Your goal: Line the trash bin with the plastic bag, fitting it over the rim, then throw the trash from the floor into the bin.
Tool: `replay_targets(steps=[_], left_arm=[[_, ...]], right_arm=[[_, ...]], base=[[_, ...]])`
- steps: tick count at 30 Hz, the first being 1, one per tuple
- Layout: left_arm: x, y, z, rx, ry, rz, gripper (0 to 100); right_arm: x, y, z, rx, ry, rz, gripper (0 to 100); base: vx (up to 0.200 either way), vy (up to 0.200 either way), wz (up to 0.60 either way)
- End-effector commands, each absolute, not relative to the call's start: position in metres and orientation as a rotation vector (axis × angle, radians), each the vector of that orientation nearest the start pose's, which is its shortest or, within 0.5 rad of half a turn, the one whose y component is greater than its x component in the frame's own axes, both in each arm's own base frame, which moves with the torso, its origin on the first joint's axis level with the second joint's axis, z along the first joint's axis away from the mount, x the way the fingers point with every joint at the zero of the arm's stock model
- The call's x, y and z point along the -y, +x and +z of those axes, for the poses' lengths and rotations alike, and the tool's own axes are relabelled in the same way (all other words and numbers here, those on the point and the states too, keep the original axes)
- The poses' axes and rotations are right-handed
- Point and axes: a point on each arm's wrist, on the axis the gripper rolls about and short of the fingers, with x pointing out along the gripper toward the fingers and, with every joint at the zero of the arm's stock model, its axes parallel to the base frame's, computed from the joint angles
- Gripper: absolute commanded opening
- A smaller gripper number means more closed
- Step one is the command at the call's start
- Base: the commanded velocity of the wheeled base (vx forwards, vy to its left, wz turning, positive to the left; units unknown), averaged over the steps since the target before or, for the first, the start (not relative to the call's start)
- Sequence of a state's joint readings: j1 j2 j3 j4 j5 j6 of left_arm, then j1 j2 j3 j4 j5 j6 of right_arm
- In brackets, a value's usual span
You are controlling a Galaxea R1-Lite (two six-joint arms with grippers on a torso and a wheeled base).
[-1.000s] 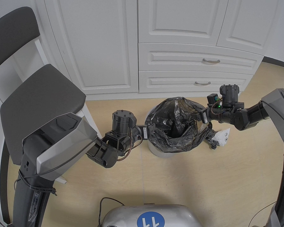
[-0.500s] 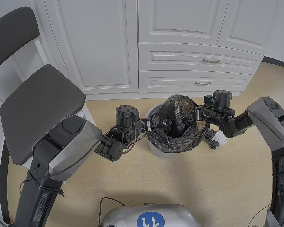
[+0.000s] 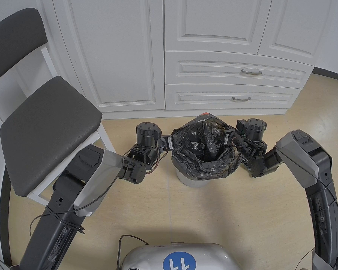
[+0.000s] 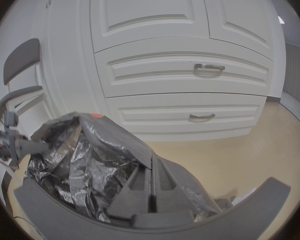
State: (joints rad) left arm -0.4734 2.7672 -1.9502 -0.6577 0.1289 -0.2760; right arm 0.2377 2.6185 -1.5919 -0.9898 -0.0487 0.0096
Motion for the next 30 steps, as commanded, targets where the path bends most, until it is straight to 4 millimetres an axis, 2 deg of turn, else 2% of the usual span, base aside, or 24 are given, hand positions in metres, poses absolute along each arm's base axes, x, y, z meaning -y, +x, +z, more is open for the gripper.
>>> replay_targets(steps=[1,8,13,15,22,25,27,30], left_arm=[[0.243,0.504,-0.015,-0.237,-0.21,-0.275,100],[0.237,0.508,-0.007,-0.182,-0.229,-0.25,100],[0.237,0.508,0.005,-0.158,-0.237,-0.248,100],[0.24,0.506,0.012,-0.149,-0.241,-0.254,100],[0.244,0.501,0.023,-0.138,-0.244,-0.249,100],[0.241,0.497,0.027,-0.139,-0.244,-0.25,100],[0.24,0.495,0.028,-0.133,-0.245,-0.251,100],[0.236,0.497,0.029,-0.128,-0.248,-0.244,100]], right_arm=[[-0.123,0.514,0.013,-0.025,0.034,0.179,0],[-0.123,0.52,0.01,-0.019,0.042,0.175,0],[-0.123,0.502,0.008,-0.122,0.022,0.191,0],[-0.123,0.486,0.011,-0.216,0.013,0.209,0],[-0.124,0.461,0.016,-0.295,0.003,0.239,0],[-0.124,0.441,0.018,-0.348,-0.002,0.275,0],[-0.126,0.435,0.021,-0.344,0.0,0.292,0],[-0.127,0.441,0.028,-0.311,0.007,0.285,0]], base=[[0.0,0.0,0.0],[0.0,0.0,0.0],[0.0,0.0,0.0],[0.0,0.0,0.0],[0.0,0.0,0.0],[0.0,0.0,0.0],[0.0,0.0,0.0],[0.0,0.0,0.0]])
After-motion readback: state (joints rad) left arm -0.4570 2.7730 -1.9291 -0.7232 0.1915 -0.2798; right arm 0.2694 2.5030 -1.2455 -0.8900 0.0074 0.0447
